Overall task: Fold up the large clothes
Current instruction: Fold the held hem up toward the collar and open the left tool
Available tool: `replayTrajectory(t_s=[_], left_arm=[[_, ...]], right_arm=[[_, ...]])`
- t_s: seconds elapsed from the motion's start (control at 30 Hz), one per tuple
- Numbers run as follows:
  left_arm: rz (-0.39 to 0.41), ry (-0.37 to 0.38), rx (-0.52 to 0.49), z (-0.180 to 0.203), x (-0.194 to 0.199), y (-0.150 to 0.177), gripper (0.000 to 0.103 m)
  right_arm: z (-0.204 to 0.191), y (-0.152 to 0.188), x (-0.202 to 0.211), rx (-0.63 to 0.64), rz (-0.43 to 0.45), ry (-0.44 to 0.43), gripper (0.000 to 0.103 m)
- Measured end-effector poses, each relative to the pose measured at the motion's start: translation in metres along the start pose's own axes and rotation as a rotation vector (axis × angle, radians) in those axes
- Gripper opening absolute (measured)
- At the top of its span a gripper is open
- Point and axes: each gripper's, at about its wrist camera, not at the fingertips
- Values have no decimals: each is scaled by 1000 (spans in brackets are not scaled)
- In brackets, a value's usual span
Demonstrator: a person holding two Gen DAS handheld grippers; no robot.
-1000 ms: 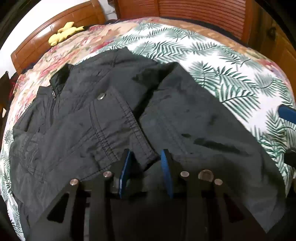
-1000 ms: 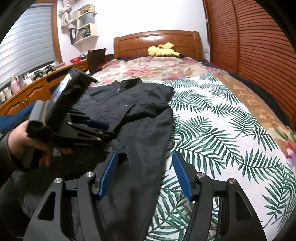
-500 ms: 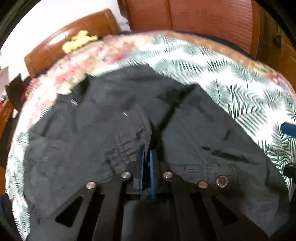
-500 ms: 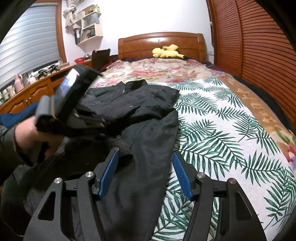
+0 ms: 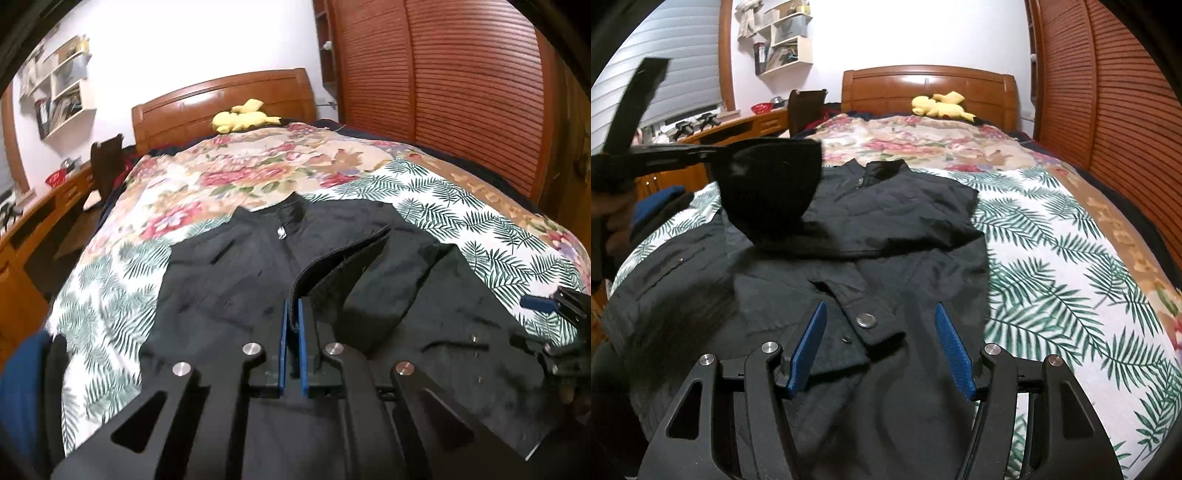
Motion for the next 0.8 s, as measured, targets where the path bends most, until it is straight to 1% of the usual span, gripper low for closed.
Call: replayTrajectory(t_s=[0.07, 0.2, 0.47, 0.6, 0.7, 0.8], left_arm=[[-16, 13, 1, -10, 6, 15, 3], [-24, 18, 33, -24, 14, 39, 3], [-84, 4, 98, -42, 4, 84, 3], [-105, 14, 103, -39, 3, 100, 3], [-112, 26, 101, -34, 5, 106, 3], [-127, 76, 117, -32, 7, 111, 4]], right_arm=[[-7, -4, -3, 5, -5, -1, 62], [-20, -9, -11, 19, -15, 0, 62], [-37, -13, -27, 33, -46, 4, 62], [-42, -13, -28, 46, -52, 4, 62], [-45, -12, -29, 52, -51, 7, 62], [-45, -9, -35, 59, -74, 18, 62]])
Point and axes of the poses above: each gripper's, at about its wrist camera, not at the fingertips, and x roughly against the way its jaws point, z to its right, y to its underside, and after that the axes turned 1 degree about y, right-handed
